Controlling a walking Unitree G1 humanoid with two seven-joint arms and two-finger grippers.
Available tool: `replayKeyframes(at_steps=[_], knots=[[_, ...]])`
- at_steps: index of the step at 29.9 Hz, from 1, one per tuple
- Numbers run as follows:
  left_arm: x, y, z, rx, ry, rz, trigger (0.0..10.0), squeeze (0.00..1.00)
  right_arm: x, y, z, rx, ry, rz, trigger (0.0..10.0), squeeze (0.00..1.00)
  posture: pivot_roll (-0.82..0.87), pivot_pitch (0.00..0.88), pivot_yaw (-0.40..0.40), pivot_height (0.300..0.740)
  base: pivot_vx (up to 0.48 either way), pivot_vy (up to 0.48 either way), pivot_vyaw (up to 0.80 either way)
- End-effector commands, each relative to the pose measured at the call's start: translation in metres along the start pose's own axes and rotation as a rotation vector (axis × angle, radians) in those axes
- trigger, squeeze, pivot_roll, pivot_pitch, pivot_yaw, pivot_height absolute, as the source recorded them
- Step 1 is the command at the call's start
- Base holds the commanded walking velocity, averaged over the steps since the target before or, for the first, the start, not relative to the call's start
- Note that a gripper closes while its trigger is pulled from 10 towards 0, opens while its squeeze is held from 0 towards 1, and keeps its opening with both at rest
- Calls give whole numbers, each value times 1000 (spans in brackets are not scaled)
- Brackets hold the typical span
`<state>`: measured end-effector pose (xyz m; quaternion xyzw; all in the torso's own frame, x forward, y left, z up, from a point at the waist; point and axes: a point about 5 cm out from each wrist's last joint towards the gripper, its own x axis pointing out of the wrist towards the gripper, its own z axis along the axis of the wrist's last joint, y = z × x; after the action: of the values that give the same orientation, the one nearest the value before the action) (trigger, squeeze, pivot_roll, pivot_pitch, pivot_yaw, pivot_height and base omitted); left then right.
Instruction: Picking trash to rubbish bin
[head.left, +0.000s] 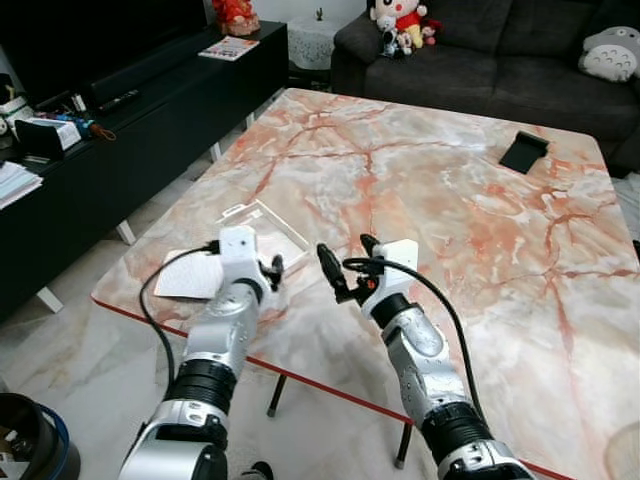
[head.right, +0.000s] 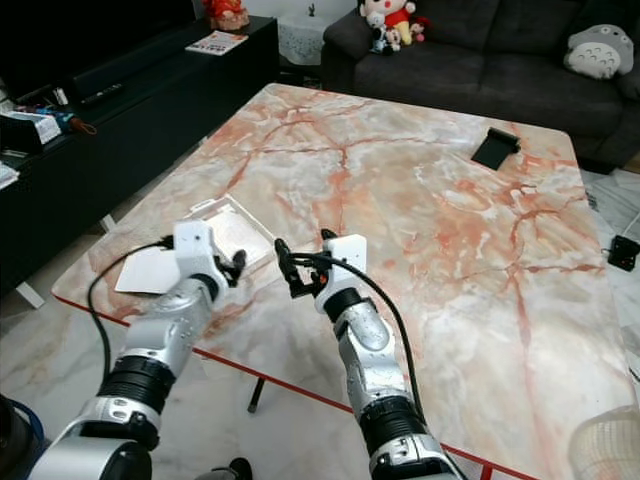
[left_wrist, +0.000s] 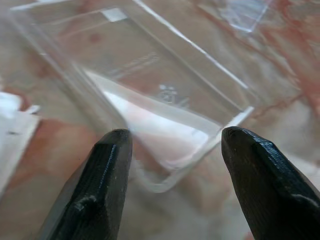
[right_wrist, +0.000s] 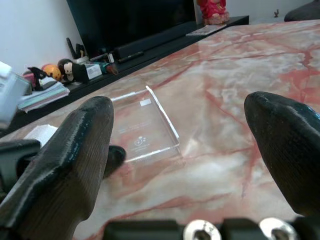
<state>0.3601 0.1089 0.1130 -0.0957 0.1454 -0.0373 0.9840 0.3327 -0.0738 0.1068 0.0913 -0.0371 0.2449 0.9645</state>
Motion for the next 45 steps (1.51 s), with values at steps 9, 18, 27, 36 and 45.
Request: replayKeyframes(at_steps=[9,18,27,36,45], knots=[[-2,5,18,-58,-69,55,10000,0,-1,0,2,7,-7,3,10000,0,21,75,-1,740,0,0,0],[-1,6,27,-120,-99,78,10000,0,-1,0,3,10,-6,2,10000,0,30,91,-3,740,0,0,0],[0,8,23,-183,-60,170,10000,0,-2,0,2,13,-3,3,10000,0,29,101,-5,740,0,0,0],[-1,16,24,-172,-51,251,10000,0,-2,0,2,17,-3,5,10000,0,29,105,-4,740,0,0,0],[-2,16,10,-151,24,239,10000,0,-3,2,0,21,-1,9,10000,0,25,94,3,740,0,0,0]])
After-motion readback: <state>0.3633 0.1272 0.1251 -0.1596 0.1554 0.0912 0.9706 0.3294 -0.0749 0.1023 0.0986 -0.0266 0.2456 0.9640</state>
